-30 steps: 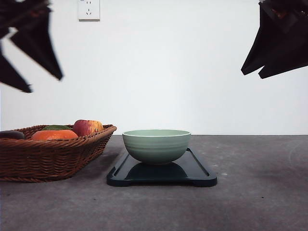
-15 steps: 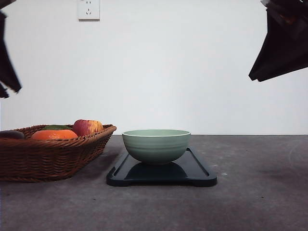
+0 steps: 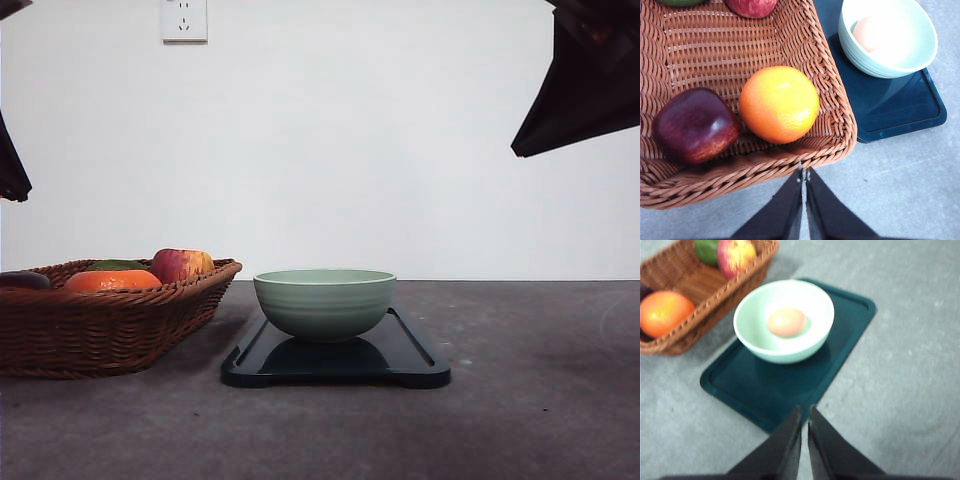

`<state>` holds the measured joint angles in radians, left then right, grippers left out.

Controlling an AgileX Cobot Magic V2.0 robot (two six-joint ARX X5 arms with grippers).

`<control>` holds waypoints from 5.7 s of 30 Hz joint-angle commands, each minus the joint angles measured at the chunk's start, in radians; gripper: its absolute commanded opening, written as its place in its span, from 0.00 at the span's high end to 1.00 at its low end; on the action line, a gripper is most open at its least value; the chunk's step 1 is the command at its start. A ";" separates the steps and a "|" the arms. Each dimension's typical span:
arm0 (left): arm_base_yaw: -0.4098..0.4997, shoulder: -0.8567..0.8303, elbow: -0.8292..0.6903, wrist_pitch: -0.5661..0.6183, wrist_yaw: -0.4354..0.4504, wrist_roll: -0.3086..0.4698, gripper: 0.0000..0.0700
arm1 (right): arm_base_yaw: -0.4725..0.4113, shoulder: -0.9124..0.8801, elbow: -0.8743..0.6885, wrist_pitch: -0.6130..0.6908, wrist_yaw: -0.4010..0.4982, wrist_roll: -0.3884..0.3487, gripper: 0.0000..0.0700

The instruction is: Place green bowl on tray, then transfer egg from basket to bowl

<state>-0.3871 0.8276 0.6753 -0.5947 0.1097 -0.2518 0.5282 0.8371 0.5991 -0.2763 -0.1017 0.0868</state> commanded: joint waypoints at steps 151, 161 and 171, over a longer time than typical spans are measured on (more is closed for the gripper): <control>0.419 -0.824 -0.663 0.457 -0.035 0.173 1.00 | -0.487 -0.834 -0.587 0.254 0.031 -0.143 0.98; 0.419 -0.824 -0.663 0.457 -0.035 0.173 1.00 | -0.487 -0.834 -0.587 0.254 0.031 -0.143 0.98; 0.419 -0.824 -0.663 0.457 -0.035 0.173 1.00 | -0.487 -0.834 -0.587 0.254 0.031 -0.143 0.98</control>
<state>0.0307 0.0044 0.0326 -0.1513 0.0769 -0.0925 0.0399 0.0025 0.0162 -0.0272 -0.0742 -0.0551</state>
